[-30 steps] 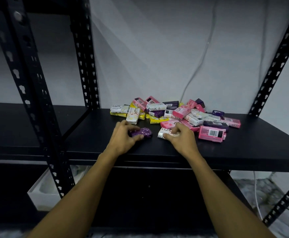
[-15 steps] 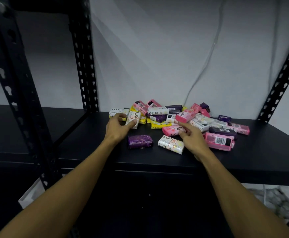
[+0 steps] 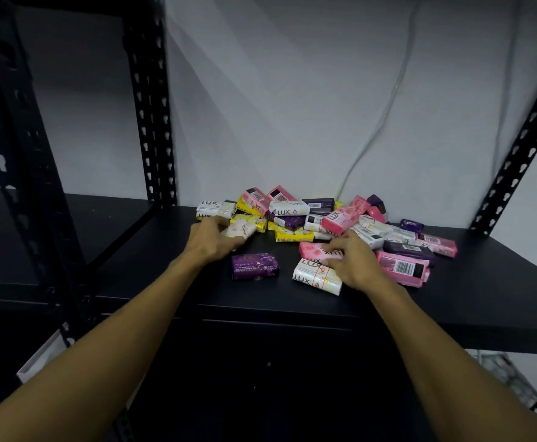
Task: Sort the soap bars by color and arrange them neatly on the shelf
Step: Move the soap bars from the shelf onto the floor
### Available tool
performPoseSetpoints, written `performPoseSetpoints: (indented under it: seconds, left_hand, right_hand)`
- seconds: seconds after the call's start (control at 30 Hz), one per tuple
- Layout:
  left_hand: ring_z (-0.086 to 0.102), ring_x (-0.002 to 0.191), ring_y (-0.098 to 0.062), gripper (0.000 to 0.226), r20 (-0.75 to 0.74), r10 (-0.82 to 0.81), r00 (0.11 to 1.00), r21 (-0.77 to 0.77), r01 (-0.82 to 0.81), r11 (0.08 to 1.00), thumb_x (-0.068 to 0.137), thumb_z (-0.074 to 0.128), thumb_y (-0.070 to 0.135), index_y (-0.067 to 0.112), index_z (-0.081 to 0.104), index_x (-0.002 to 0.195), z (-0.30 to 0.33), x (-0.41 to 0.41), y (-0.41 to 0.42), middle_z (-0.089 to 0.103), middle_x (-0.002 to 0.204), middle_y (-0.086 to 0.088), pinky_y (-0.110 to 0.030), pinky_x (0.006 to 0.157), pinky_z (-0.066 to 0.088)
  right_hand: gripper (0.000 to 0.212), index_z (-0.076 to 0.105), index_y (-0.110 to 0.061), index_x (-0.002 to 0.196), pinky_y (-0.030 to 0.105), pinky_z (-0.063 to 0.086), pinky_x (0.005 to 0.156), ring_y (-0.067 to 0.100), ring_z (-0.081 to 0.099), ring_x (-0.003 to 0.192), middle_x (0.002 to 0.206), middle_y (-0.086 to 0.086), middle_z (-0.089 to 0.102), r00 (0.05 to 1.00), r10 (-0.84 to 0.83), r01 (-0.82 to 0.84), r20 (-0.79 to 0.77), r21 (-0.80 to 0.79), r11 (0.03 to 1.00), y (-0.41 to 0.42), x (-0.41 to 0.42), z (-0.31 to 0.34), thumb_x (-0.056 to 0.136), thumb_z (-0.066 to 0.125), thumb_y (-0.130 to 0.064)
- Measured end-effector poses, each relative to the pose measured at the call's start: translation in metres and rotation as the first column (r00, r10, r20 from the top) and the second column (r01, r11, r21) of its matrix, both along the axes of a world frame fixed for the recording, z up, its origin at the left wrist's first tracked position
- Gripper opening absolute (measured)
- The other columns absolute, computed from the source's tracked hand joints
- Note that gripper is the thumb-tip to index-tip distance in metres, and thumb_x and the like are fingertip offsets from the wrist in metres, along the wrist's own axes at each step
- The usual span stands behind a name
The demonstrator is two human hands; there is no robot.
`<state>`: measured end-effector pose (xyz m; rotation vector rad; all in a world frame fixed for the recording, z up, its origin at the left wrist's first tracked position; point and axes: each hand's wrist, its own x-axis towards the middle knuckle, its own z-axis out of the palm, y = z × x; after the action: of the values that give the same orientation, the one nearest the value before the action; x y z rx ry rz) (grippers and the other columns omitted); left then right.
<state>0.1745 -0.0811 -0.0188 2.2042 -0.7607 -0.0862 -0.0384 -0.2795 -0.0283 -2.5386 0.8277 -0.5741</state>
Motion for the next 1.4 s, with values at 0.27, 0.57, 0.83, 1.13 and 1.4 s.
performPoseSetpoints:
  seconds: [0.27, 0.57, 0.83, 1.13, 1.4]
  left_hand:
    - [0.058, 0.085, -0.015, 0.040, 0.077, -0.072, 0.994, 0.246, 0.051, 0.968, 0.072, 0.086, 0.040, 0.013, 0.072, 0.098, 0.025, -0.005, 0.003, 0.069, 0.104, -0.008, -0.022, 0.060, 0.042]
    - [0.062, 0.105, -0.022, 0.069, -0.110, -0.284, 0.953, 0.045, 0.290, 0.956, 0.070, 0.089, 0.024, 0.011, 0.062, 0.132, 0.053, -0.020, 0.040, 0.066, 0.121, -0.009, -0.036, 0.097, 0.050]
    - [0.053, 0.111, -0.018, 0.072, -0.158, -0.374, 0.914, 0.221, 0.402, 0.888, 0.077, 0.085, 0.025, 0.012, 0.053, 0.140, 0.050, -0.042, 0.035, 0.060, 0.126, -0.002, -0.029, 0.097, 0.042]
    - [0.048, 0.131, -0.022, 0.083, 0.020, -0.410, 0.912, 0.266, 0.391, 0.881, 0.070, 0.089, 0.036, 0.022, 0.052, 0.143, 0.033, -0.063, 0.018, 0.054, 0.143, 0.000, -0.035, 0.112, 0.039]
    - [0.038, 0.134, -0.026, 0.089, 0.110, -0.383, 0.917, 0.301, 0.336, 0.892, 0.064, 0.088, 0.051, 0.031, 0.051, 0.143, 0.023, -0.085, 0.031, 0.053, 0.140, -0.003, -0.044, 0.110, 0.039]
  right_hand:
    - [0.025, 0.065, -0.016, 0.103, 0.031, 0.046, 0.089, 0.023, 0.057, 0.112, 0.119, 0.004, 0.060, 0.987, 0.061, -0.066, -0.147, -0.029, 0.997, 0.009, -0.010, 0.024, 0.083, 0.079, -0.020]
    - [0.056, 0.052, -0.019, 0.134, 0.042, 0.042, 0.107, 0.015, 0.047, 0.121, 0.129, 0.001, 0.046, 0.988, 0.081, -0.083, 0.135, 0.007, 0.997, 0.045, -0.042, 0.040, 0.085, 0.075, -0.034]
    - [0.064, 0.044, -0.021, 0.144, 0.035, 0.033, 0.111, 0.019, 0.041, 0.129, 0.136, -0.001, 0.034, 0.988, 0.135, -0.131, -0.075, 0.056, 0.990, 0.067, -0.044, 0.036, 0.089, 0.071, -0.037]
    - [0.060, 0.052, -0.028, 0.142, 0.031, 0.031, 0.110, 0.019, 0.043, 0.136, 0.149, -0.001, 0.048, 0.984, 0.178, -0.177, -0.020, 0.034, 0.984, 0.067, -0.046, 0.020, 0.086, 0.076, -0.028]
    - [0.072, 0.054, -0.032, 0.140, 0.028, 0.035, 0.103, 0.020, 0.048, 0.131, 0.142, -0.003, 0.055, 0.989, 0.145, -0.145, 0.004, 0.043, 0.989, 0.074, -0.054, 0.012, 0.076, 0.085, -0.031]
